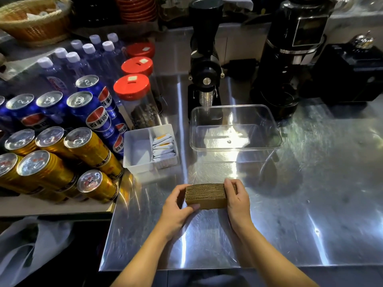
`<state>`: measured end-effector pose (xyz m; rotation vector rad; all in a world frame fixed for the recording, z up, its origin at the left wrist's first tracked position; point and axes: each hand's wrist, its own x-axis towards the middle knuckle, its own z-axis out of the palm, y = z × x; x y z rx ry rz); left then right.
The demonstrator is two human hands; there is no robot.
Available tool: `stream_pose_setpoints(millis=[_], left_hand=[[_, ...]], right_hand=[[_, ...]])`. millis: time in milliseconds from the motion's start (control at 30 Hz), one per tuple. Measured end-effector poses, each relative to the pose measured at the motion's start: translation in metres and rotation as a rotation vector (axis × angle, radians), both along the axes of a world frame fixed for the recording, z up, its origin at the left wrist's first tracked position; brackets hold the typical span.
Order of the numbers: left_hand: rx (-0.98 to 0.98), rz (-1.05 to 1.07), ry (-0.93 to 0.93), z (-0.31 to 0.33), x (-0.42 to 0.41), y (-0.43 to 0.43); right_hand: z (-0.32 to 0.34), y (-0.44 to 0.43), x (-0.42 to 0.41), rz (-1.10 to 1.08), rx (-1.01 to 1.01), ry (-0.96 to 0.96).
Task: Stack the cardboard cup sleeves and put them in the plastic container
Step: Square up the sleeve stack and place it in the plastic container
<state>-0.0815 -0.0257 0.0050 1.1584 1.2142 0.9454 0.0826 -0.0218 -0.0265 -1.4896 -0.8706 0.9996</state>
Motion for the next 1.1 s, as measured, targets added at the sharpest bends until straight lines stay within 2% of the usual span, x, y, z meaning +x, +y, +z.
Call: stream_pose_setpoints(millis=[133,267,367,433,767,1100], left_hand=[[0.007,-0.002,0.028,-0.003,-0.002,0.002],[0.017,-0.015,0.068,-0.006,-0.005,0.003],[0.006,-0.001,0.056,-0.006,-0.005,0.003],[-0.008,-0.008,0.035,-0.005,-0.005,0.003],[0.025,0.027,0.027,0.006,-0.003,0.009],[0.25,0.018,-0.024,0.057,0.013,0.051]], right_hand=[[0.01,-0.004,0.011,0.146,-0.046,-0.009],[0.015,-0.016,0.036,0.353,-0.078,0.142],[0.015,-0.021,0.048,0.437,-0.073,0.033],[0.014,-0.021,0.05,0.429,-0.06,-0.016],[0.019,-0.021,0.036,0.245,0.014,0.005],[0.087,0.012,0.041,0.158,0.187,0.067]])
